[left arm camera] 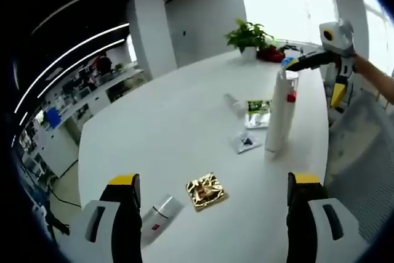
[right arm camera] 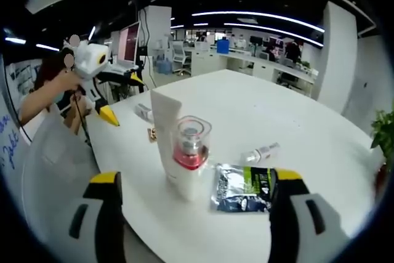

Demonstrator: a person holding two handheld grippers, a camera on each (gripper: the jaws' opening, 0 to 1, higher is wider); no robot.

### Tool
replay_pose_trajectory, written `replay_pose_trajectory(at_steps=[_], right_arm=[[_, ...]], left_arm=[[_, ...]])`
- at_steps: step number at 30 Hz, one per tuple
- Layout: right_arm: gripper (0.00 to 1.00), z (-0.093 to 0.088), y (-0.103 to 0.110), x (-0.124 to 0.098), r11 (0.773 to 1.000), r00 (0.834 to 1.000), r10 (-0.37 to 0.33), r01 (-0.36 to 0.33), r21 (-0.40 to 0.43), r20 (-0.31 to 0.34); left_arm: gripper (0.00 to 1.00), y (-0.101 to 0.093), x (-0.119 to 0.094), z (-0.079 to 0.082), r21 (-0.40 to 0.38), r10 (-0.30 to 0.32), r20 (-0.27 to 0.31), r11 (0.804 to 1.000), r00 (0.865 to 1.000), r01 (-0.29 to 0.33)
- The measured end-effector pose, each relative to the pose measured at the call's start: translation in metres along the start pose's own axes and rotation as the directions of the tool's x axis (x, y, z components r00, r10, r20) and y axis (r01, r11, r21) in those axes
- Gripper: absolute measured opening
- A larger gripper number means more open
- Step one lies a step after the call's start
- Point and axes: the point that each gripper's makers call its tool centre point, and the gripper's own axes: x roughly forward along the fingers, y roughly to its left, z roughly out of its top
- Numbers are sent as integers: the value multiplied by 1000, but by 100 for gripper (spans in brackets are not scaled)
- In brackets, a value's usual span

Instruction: Arrange the skincare products in the storage area until every visible bottle or jar stands upright without overlapping.

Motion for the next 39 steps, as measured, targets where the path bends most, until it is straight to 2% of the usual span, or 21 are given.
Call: replay_pose_trajectory(at_steps=[3, 5, 7, 10, 15, 26, 31, 33, 39], right_arm=[[100, 3, 1, -1, 1000, 1000, 8, -8, 17, 18], [100, 10, 3, -2, 999, 998, 16, -19, 43, 58], [100, 10, 4, -2, 999, 998, 19, -21, 49, 54], [100, 11, 4, -2, 999, 998, 15, -17, 46, 57], [100, 11, -1, -3, 999, 999, -5, 2, 42, 54], [100, 7, -1, -3, 999, 999, -1, 0, 44, 37], [100, 6, -1, -3, 999, 1000, -4, 3, 44, 29], [100, 6, -1, -2, 999, 1000, -6, 4, 44, 28], [100, 5, -1, -3, 999, 1000, -10, 9, 44, 23]], left_arm=[[97, 10, 3, -7, -8, 3, -25, 1000, 1000, -4], [95, 15, 4, -12, 9, 10, -40, 1000, 999, -10], [95, 22, 5, -21, 12, 17, -85, 1000, 996, -16], [91, 28, 7, -26, 19, 6, -106, 1000, 994, -4], [92, 36, 12, -40, 9, -11, -157, 1000, 988, 13], [92, 55, 21, -66, 42, -46, -275, 997, 960, 60], [87, 57, 25, -69, 26, -89, -289, 995, 953, 101], [85, 61, 26, -71, 35, -83, -303, 994, 949, 99], [70, 67, 28, -82, 40, -112, -368, 990, 923, 136]])
